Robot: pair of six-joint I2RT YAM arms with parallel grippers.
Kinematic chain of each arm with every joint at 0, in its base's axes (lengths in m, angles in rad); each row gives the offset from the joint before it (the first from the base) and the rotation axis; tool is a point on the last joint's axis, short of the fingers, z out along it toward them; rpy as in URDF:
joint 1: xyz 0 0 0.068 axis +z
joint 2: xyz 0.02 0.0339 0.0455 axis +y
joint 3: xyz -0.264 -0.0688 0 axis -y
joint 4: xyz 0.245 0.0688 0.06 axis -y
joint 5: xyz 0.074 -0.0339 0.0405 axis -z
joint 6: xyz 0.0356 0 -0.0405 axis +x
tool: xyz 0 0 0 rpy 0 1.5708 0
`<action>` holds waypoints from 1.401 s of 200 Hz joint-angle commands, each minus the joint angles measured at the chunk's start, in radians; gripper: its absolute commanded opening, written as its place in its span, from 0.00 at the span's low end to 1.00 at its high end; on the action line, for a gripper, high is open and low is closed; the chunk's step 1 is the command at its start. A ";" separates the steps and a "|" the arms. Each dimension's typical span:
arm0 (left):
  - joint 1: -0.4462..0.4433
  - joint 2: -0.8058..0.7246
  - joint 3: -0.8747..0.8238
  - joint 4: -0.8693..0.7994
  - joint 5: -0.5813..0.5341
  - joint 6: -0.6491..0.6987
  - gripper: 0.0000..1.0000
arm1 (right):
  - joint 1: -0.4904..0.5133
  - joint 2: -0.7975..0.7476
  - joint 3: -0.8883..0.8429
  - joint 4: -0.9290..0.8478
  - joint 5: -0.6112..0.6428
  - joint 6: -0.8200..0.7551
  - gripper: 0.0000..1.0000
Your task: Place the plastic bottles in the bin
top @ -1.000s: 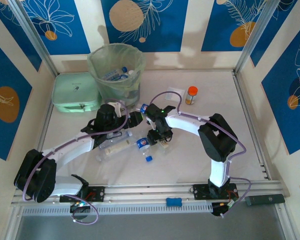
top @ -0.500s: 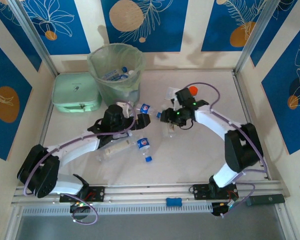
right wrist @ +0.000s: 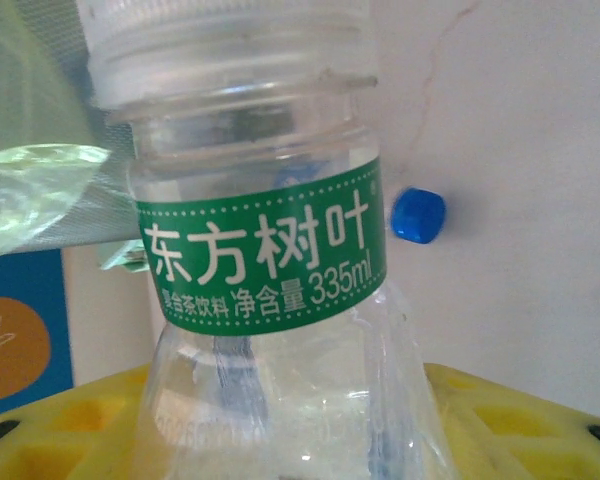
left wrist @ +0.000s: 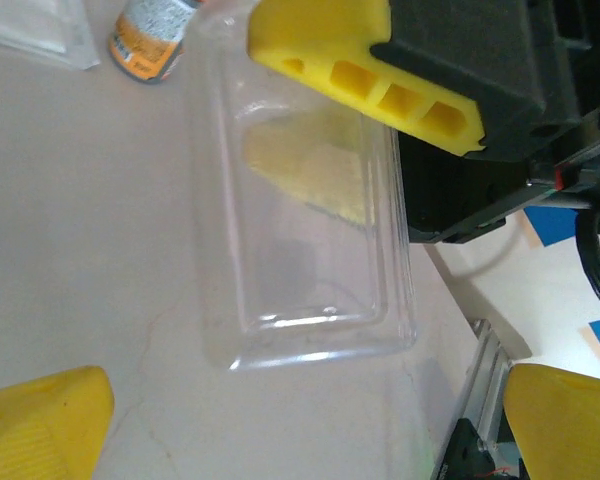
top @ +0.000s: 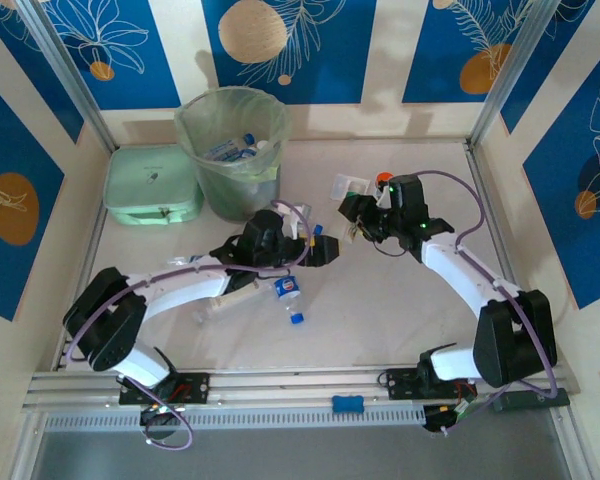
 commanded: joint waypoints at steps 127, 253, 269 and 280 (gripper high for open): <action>-0.018 0.099 0.104 0.044 -0.042 0.087 0.81 | 0.073 -0.075 -0.032 0.046 -0.042 0.085 0.44; -0.003 0.037 0.001 0.017 -0.121 0.064 0.51 | 0.018 -0.095 -0.007 0.007 -0.014 0.053 0.95; 0.006 -0.008 -0.029 -0.005 -0.151 0.079 0.51 | -0.008 -0.108 -0.011 0.002 -0.009 0.042 0.95; 0.012 -0.043 -0.040 -0.032 -0.175 0.096 0.51 | -0.026 -0.114 -0.013 -0.006 -0.006 0.031 0.95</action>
